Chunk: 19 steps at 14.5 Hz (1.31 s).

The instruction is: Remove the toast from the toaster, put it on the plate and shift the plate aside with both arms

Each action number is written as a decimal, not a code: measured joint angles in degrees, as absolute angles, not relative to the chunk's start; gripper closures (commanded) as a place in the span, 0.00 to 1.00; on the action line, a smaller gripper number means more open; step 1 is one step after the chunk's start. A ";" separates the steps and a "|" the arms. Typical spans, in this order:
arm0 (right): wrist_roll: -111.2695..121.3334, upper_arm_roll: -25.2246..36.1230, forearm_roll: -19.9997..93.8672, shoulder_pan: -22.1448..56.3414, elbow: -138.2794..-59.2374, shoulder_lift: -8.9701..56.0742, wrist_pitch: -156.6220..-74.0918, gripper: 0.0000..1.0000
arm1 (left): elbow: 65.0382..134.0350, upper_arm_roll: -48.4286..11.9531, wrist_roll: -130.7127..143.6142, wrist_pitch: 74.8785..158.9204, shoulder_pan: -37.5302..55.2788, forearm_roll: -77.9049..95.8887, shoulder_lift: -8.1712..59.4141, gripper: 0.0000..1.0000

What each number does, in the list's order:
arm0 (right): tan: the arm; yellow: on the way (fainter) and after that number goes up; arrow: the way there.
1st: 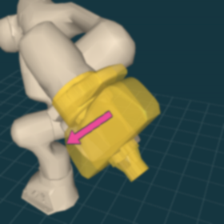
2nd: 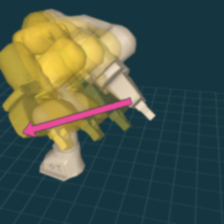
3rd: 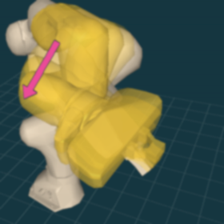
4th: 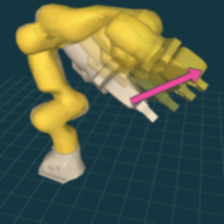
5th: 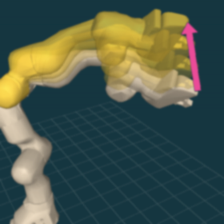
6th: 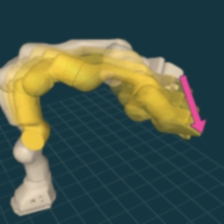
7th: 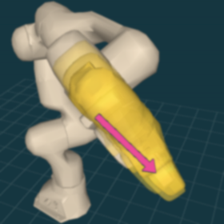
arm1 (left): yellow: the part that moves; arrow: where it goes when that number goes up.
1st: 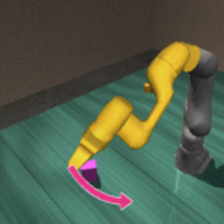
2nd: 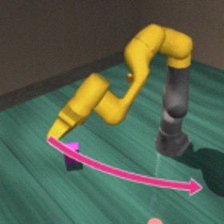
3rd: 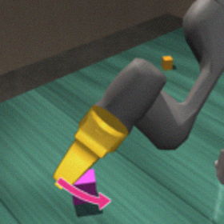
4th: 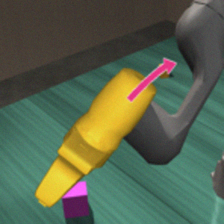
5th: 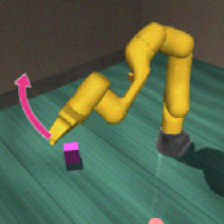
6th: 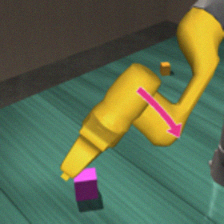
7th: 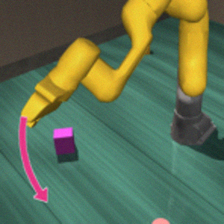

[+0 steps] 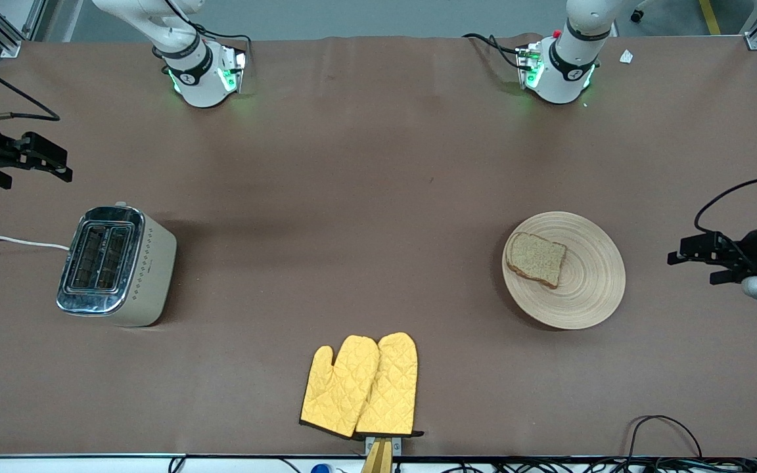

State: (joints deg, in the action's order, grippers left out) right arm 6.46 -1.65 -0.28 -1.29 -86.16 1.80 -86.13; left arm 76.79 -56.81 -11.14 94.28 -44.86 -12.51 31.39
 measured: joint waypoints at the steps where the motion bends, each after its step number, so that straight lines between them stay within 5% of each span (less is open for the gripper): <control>1: 6.46 -1.65 -0.28 -1.29 -86.16 1.80 -86.13 0.00 | 76.75 -57.14 -9.97 93.52 -44.26 -12.51 29.45 0.00; 12: 6.46 -1.66 -0.28 -1.29 -86.14 1.80 -86.13 0.00 | 74.87 -56.33 -9.02 91.17 -42.65 -12.51 23.72 0.00; 19: 6.46 -1.66 -0.28 -1.29 -86.13 1.80 -86.13 0.00 | 68.88 -29.44 -8.83 88.64 -17.02 -9.63 20.73 0.00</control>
